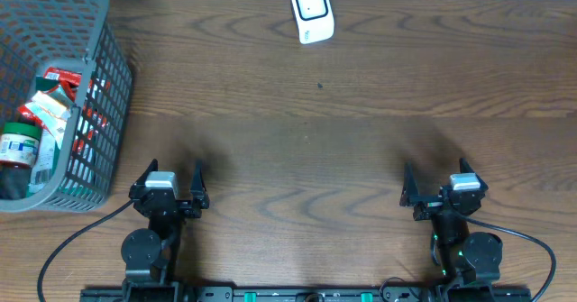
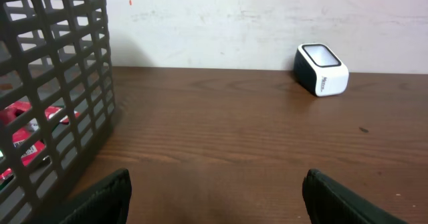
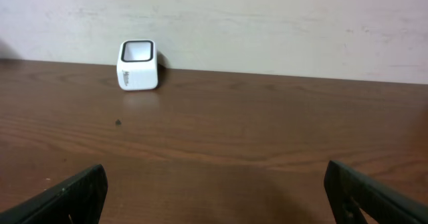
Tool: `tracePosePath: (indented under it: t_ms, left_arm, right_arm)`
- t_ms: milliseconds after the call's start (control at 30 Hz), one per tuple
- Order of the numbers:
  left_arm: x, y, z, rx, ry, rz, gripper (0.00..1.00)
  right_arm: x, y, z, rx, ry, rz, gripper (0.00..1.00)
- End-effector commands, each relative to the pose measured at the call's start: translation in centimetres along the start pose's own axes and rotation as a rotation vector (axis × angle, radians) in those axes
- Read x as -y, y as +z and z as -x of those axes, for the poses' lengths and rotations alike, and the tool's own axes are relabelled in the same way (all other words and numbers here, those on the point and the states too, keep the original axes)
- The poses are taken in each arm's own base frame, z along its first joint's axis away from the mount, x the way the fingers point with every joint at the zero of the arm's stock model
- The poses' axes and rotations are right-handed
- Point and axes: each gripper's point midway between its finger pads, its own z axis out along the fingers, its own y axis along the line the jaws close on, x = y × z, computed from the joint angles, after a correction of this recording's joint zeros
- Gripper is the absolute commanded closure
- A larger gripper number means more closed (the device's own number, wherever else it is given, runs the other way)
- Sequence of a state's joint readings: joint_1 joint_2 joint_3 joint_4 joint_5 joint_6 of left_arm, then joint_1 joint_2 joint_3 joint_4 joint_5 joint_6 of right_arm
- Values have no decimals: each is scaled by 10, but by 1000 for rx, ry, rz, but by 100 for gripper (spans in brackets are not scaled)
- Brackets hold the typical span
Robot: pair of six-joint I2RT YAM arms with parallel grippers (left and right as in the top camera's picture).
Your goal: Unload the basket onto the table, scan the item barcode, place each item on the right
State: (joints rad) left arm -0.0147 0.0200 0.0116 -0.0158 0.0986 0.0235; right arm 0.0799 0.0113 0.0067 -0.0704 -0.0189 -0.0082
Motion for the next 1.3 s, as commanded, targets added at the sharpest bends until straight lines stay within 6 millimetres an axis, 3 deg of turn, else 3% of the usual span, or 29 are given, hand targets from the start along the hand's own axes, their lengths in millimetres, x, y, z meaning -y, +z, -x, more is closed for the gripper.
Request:
tracePosePath:
  t_ms: [0,200,533,933,1267]
  left_arm:
    - [-1,0,-15,-56,3,1,18]
    - [2,0,-15,-56,-18,-15,18]
    - [17,-6,-3,-83,-310,-87,18]
    - [40,-42,76,-211,-412,-159,18]
    - [58,-27,173,-461,-462,-189,18]
  right_arm:
    - [-1,0,-2,-5,-8,4,1]
    - [-1,0,-2,-5,-8,4,1]
    - [-1,0,-2,-5,-8,4,1]
    - [-1,0,-2,-5,-8,4,1]
    - [-1,0,-2,-5,-8,4,1]
